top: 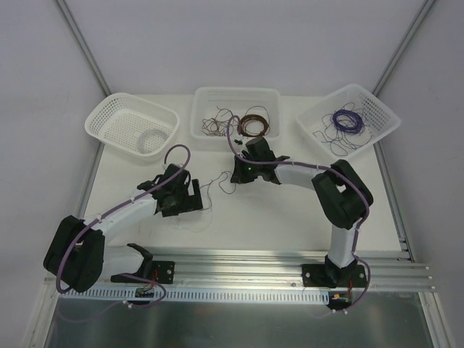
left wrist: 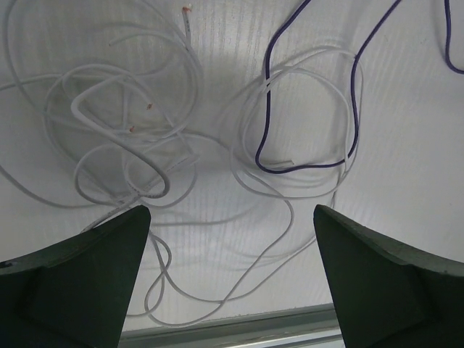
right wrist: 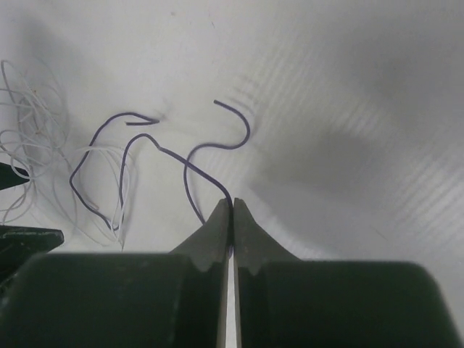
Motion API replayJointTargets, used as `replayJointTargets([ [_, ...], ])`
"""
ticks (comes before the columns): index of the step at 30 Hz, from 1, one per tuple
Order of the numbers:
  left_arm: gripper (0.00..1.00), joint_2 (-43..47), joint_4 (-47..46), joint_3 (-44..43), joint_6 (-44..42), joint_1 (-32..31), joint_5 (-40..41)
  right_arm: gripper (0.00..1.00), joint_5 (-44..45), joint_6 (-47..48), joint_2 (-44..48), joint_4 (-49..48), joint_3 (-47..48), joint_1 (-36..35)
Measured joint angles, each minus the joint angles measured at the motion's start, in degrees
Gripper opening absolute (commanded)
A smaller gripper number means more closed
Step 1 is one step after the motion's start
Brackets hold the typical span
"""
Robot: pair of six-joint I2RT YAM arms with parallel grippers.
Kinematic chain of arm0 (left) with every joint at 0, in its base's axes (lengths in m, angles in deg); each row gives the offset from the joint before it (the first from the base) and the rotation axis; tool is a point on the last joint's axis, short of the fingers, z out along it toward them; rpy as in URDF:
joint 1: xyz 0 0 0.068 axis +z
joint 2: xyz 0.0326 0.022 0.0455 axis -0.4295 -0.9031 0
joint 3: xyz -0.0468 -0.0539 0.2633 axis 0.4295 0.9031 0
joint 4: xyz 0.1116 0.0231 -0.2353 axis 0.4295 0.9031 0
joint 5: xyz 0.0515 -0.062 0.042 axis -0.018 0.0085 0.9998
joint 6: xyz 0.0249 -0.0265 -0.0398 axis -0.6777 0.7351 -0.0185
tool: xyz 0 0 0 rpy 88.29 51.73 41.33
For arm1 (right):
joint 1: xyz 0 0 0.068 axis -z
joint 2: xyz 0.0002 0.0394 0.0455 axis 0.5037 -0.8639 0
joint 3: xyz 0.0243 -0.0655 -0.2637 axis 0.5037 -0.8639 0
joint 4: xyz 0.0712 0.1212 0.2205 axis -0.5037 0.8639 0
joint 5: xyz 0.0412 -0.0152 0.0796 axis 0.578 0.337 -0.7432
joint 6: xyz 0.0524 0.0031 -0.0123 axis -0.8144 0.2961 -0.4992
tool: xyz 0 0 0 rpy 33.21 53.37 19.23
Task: Untangle the cables
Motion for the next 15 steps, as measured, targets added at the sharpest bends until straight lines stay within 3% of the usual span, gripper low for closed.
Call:
replayJointTargets([
  [10,0.97,-3.0,-0.6,0.0,0.0,0.0,-0.5,0.01,8.1,8.3,26.0,13.9,-3.0,3.9],
  [15,0.96,-3.6,-1.4,0.0,0.0,0.0,-0.5,0.01,10.9,11.0,36.0,24.7,1.9,8.6],
])
